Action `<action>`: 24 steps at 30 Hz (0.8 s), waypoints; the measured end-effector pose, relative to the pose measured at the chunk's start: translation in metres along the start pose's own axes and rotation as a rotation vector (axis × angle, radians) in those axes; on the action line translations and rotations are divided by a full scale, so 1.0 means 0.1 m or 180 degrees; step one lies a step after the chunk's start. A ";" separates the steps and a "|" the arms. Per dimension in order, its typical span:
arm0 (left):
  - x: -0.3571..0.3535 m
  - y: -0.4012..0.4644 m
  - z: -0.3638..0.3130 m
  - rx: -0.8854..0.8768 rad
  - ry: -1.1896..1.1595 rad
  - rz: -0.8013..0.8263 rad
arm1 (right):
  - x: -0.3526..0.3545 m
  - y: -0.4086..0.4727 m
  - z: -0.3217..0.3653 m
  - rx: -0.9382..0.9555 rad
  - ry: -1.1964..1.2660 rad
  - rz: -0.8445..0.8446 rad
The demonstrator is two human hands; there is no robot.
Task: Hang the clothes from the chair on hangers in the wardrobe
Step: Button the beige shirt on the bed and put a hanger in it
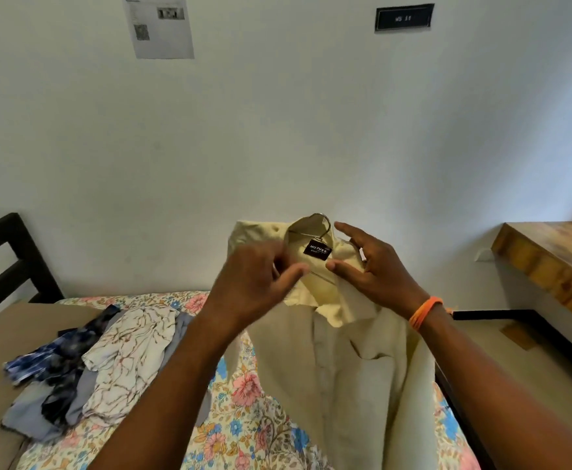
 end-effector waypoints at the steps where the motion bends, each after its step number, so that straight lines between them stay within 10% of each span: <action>1: 0.09 0.10 -0.09 -0.0255 0.0183 -0.0344 | 0.03 0.01 0.00 0.0049 0.0015 0.0002; 10: -0.27 0.79 -0.31 -0.0782 0.0034 -0.0255 | 0.33 0.03 -0.20 0.0377 -0.0071 0.0000; 17: -0.55 0.99 -0.20 -0.0310 -0.0159 -0.0582 | 0.83 -0.16 -0.39 -0.0108 -0.2604 -0.1230; 24: -0.75 1.03 -0.33 -0.0092 -0.0516 -0.1126 | 0.67 -0.29 -0.48 -0.0313 -0.0623 -0.0310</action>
Point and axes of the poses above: each hand's wrist, its own y-axis towards the middle knuckle, its own x-axis out of the back of the hand, z = x × y, the point moved 8 cm from there along y, towards the middle knuckle, and after that the axes turned 4 degrees about -y, right-handed, at the moved point
